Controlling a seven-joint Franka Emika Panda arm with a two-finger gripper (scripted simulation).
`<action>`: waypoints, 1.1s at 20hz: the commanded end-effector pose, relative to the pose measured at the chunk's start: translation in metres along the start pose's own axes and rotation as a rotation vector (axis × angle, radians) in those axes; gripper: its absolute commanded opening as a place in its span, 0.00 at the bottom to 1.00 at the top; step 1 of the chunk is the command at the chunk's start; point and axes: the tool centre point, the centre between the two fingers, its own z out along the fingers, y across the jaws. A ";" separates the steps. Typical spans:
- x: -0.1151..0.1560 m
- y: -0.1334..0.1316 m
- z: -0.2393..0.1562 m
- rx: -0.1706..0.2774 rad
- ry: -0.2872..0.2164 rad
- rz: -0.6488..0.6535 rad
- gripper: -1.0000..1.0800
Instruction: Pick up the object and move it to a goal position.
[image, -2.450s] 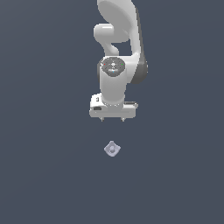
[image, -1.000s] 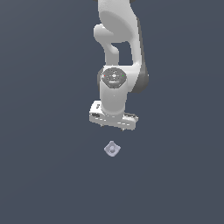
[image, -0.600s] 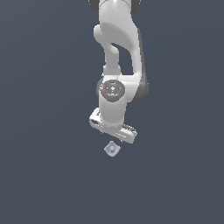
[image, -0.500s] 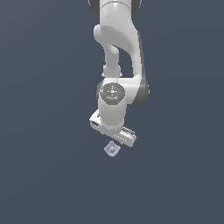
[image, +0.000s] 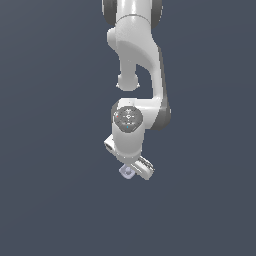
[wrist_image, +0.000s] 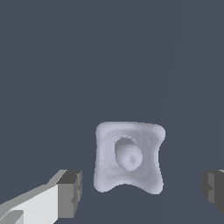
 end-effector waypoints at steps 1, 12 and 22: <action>0.003 -0.002 0.002 0.002 0.002 0.026 0.96; 0.004 -0.003 0.015 0.002 0.002 0.041 0.96; 0.004 -0.003 0.056 0.003 0.002 0.045 0.96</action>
